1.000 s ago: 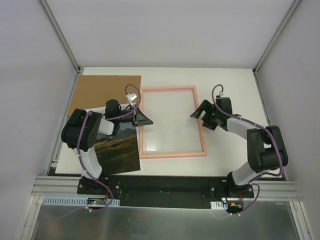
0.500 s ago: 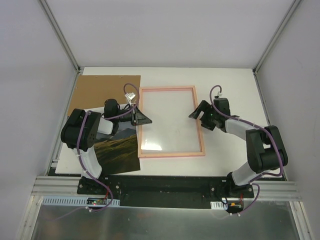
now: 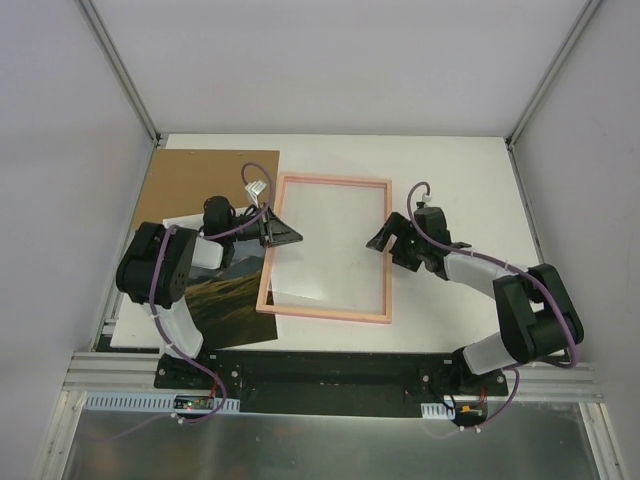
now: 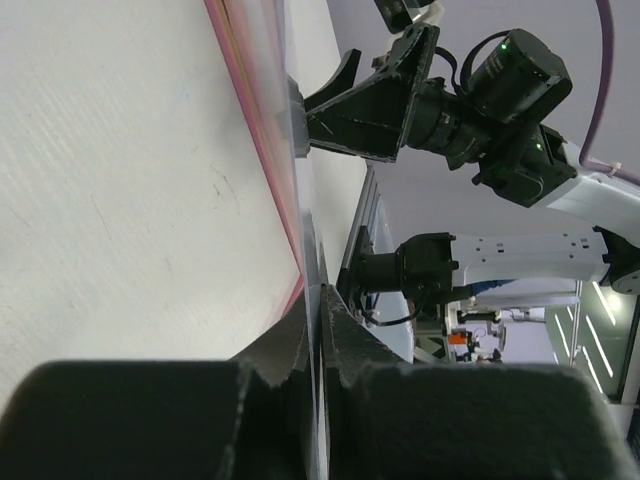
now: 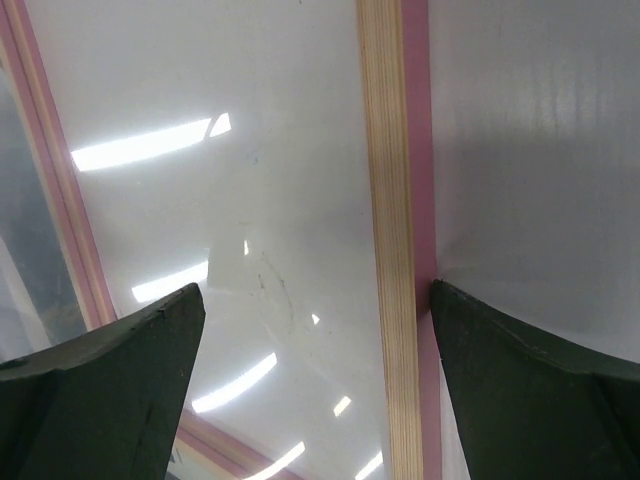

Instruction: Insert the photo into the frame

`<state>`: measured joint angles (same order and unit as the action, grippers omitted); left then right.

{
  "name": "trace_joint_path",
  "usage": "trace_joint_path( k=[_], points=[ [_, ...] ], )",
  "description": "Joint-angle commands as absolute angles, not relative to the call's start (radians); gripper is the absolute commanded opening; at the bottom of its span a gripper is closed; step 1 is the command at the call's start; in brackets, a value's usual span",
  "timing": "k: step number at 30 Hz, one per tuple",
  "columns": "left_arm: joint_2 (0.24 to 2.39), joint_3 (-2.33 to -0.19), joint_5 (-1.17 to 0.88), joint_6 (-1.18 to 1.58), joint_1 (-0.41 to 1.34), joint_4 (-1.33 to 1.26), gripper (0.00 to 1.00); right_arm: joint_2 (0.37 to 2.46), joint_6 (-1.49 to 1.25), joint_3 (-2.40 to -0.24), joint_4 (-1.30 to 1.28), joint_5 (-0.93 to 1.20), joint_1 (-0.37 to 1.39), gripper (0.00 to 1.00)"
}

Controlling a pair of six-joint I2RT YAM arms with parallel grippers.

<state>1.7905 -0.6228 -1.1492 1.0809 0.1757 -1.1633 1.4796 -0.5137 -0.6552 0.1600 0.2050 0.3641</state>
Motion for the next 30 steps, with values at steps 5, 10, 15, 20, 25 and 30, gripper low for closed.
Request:
trace_joint_path(
  k=[5,10,15,20,25,30],
  points=[
    [1.692,-0.643,-1.161,1.005,0.193,-0.95,0.0,1.473,-0.54,-0.687,0.178,0.339,0.351,0.96],
    [1.646,-0.632,-1.161,1.046,0.186,-0.931,0.0,1.491,-0.546,-0.703,0.189,0.37,0.344,0.96],
    [1.625,-0.646,-1.166,1.103,0.181,-0.968,0.0,1.502,-0.561,-0.703,0.216,0.393,0.341,0.96],
    [1.626,-0.641,-1.177,1.176,0.176,-1.055,0.0,1.519,-0.568,-0.701,0.236,0.417,0.328,0.96],
    [1.591,-0.635,-1.187,1.187,0.158,-1.04,0.0,1.519,-0.568,-0.703,0.247,0.431,0.316,0.96],
    [1.551,-0.635,-1.195,1.132,0.144,-0.945,0.0,1.514,-0.566,-0.704,0.253,0.433,0.31,0.96]
  ],
)
